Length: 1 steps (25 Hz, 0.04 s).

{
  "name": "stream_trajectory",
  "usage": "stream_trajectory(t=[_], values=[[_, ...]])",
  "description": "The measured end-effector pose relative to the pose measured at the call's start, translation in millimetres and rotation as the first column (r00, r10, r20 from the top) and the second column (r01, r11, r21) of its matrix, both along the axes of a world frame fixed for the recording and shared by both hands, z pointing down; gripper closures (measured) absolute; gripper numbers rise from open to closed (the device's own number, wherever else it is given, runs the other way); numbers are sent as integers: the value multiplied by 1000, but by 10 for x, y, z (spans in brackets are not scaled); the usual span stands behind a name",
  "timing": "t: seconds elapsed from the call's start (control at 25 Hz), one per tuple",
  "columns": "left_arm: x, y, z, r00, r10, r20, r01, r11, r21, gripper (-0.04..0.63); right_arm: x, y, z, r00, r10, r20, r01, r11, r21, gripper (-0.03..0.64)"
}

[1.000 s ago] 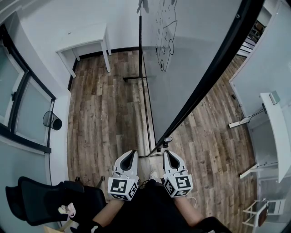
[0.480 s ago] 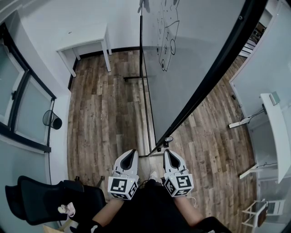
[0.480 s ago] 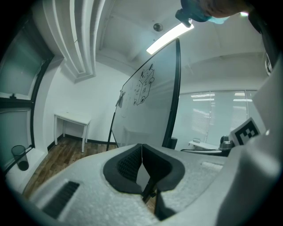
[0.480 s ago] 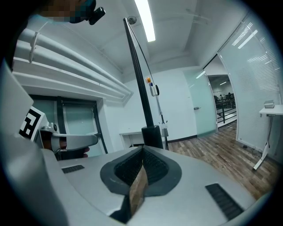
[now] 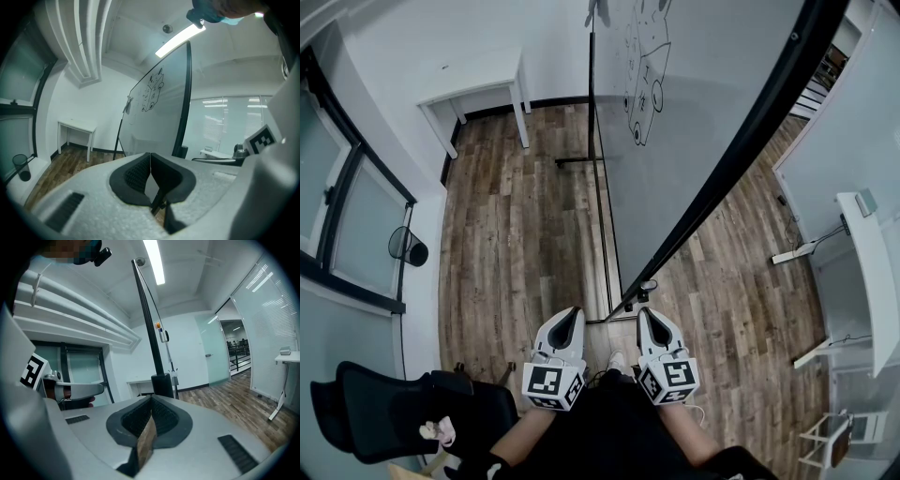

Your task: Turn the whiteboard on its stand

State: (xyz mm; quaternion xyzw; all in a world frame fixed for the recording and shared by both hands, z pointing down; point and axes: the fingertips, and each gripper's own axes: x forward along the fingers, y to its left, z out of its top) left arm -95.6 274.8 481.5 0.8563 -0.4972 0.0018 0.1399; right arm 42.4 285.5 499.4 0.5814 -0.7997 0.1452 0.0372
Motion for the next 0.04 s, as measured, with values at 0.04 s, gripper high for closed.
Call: stream_trajectory(t=[0.04], values=[[-3, 3, -2, 1000, -1, -1, 1, 1000, 0, 577, 2, 3, 1, 1000, 1, 0, -1, 1000, -1, 604]])
